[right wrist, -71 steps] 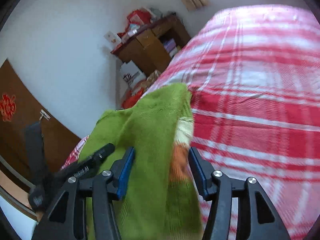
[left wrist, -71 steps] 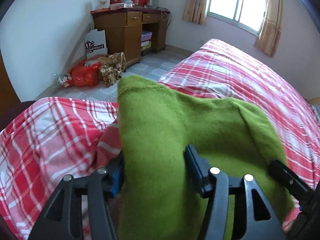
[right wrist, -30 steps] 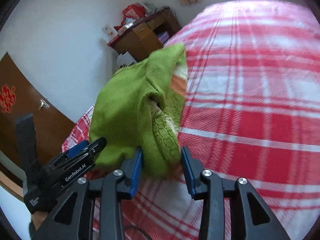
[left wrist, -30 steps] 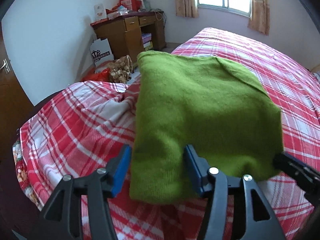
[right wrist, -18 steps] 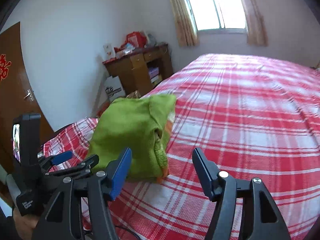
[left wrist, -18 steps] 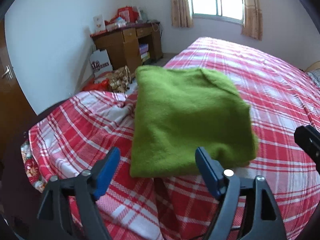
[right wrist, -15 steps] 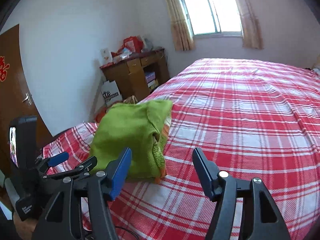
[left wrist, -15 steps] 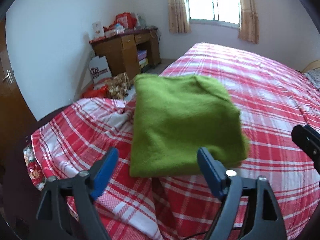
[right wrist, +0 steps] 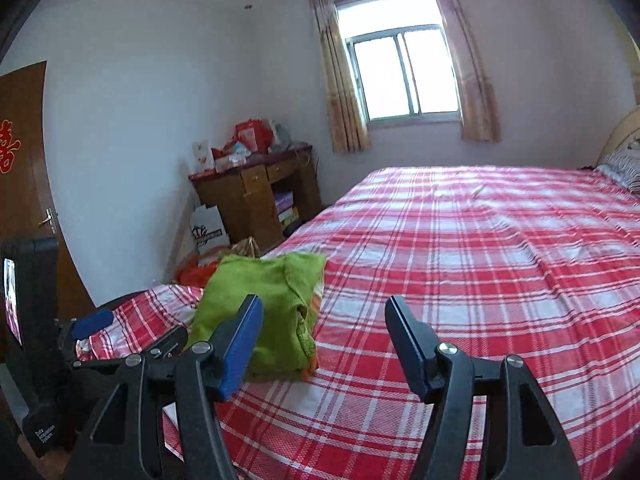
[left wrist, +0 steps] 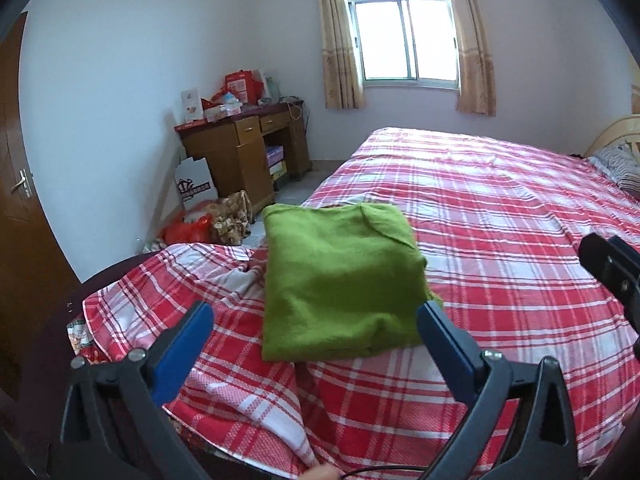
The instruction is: Fold small clothes
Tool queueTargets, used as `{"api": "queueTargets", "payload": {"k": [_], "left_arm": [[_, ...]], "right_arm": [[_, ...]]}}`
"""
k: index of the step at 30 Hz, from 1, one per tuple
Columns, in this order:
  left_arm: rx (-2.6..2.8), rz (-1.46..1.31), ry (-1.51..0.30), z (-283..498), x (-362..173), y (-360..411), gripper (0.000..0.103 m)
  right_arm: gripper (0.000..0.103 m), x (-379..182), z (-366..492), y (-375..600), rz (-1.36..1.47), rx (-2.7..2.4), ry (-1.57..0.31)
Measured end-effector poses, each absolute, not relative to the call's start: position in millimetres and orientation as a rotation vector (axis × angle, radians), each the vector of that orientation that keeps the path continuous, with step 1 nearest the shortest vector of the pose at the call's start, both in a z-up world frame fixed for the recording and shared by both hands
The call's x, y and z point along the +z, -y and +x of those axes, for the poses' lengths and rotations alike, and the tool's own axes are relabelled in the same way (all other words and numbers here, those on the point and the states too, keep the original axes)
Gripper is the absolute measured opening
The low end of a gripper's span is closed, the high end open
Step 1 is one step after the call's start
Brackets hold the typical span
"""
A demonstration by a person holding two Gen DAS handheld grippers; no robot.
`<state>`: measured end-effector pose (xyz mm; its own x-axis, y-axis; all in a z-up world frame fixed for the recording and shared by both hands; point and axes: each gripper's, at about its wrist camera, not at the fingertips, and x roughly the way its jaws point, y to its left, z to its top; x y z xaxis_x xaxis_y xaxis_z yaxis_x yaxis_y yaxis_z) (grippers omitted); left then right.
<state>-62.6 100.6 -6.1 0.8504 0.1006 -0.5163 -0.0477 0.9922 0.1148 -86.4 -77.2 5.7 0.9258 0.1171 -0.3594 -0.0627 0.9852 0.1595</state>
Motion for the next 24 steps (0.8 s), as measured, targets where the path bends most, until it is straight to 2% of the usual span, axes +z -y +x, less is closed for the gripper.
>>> {"api": "queueTargets", "payload": {"k": [19,24], "left_arm": [[0.145,0.112,-0.476,-83.1,14.7,-99.4,0.103],[0.145,0.108,-0.46,-85.5,18.4,-103.4,0.103]], "right_arm": [[0.067,27.2,-110.8,78.3,0.122,0.077,-0.296],[0.072,27.2,-111.0,75.5,0.116,0.072,-0.298]]}}
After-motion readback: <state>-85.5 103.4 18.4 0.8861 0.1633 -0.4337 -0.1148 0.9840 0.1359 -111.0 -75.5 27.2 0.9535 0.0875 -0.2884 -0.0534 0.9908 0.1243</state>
